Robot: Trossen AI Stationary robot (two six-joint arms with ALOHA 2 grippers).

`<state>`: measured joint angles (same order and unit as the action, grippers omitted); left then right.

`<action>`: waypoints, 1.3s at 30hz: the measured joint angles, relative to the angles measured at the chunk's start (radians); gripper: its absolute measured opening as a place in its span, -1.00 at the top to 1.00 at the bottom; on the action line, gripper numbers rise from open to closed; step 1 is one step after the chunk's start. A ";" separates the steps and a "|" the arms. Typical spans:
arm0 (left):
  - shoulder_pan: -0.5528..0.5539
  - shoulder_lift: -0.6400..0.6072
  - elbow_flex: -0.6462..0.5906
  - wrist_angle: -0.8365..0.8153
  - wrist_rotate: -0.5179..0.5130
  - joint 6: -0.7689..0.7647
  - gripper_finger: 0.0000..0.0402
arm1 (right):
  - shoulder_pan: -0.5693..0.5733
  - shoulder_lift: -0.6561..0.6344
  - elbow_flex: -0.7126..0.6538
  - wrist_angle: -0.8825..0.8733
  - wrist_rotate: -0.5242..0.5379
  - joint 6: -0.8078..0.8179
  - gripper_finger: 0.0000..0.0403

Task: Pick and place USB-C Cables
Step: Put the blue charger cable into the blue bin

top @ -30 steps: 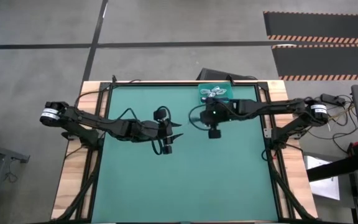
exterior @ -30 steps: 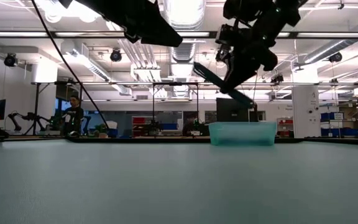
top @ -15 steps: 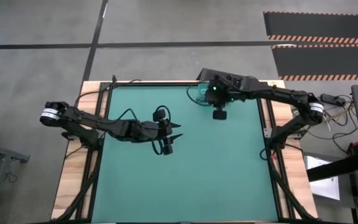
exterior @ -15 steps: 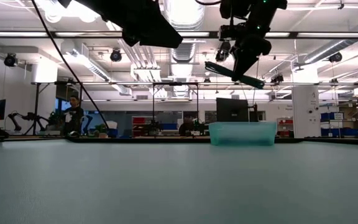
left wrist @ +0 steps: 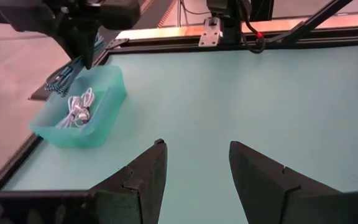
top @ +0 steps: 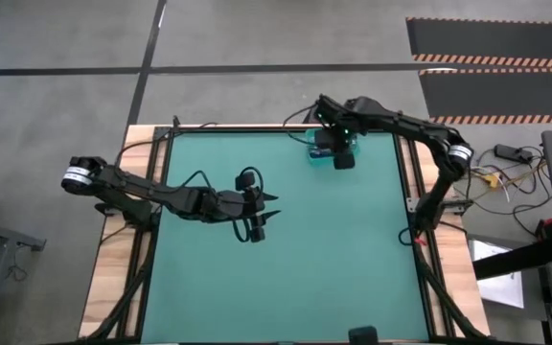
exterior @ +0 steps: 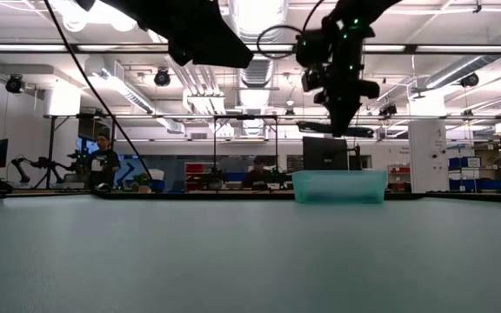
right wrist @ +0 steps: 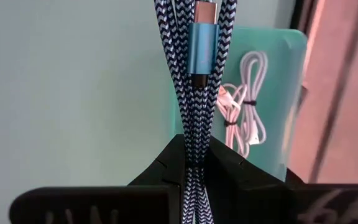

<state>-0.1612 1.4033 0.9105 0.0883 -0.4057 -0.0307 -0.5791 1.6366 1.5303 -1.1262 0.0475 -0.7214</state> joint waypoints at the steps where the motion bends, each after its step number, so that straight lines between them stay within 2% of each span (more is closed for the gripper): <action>1: -0.001 0.000 -0.004 -0.001 0.000 -0.013 0.21 | -0.016 0.014 0.008 -0.004 -0.018 -0.015 0.86; 5: -0.004 0.000 -0.018 0.000 0.000 -0.032 0.21 | -0.076 0.070 0.036 -0.004 -0.074 -0.055 0.86; 16: -0.003 0.000 -0.029 0.010 -0.014 -0.043 0.21 | -0.190 0.207 0.111 0.003 -0.074 -0.093 0.86; 28: -0.003 0.000 -0.029 0.009 -0.023 -0.042 0.21 | -0.227 0.298 0.170 0.015 -0.073 -0.104 0.86; 39: -0.003 0.000 -0.030 0.009 -0.027 -0.041 0.21 | -0.242 0.348 0.170 0.039 -0.070 -0.103 0.86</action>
<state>-0.1638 1.4033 0.8803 0.0977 -0.4325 -0.0719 -0.8209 1.9841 1.7004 -1.0873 -0.0223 -0.8244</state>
